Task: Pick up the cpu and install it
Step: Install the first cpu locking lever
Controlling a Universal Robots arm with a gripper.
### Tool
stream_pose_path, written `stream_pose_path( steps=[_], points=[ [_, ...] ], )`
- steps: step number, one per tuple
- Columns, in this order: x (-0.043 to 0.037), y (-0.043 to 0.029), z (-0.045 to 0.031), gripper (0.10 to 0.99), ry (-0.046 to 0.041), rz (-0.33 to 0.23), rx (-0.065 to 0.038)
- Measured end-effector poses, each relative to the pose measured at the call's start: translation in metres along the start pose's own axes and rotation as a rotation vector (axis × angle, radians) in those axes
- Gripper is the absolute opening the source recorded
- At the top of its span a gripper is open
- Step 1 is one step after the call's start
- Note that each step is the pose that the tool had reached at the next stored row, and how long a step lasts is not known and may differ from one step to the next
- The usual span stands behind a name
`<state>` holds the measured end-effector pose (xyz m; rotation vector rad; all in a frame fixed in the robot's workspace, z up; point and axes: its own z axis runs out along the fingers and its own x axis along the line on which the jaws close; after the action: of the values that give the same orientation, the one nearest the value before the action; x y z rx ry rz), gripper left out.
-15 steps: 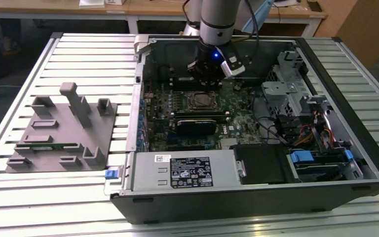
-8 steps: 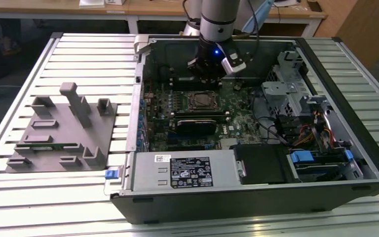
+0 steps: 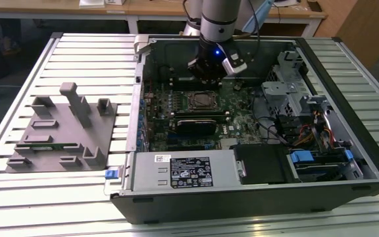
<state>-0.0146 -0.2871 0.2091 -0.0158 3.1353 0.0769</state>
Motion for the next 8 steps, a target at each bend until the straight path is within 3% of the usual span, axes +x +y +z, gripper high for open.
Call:
stream_pose_path(
  steps=[8],
  points=[
    [-0.0012,-0.0015,0.0001,0.106,0.0000,0.000,0.000]
  ],
)
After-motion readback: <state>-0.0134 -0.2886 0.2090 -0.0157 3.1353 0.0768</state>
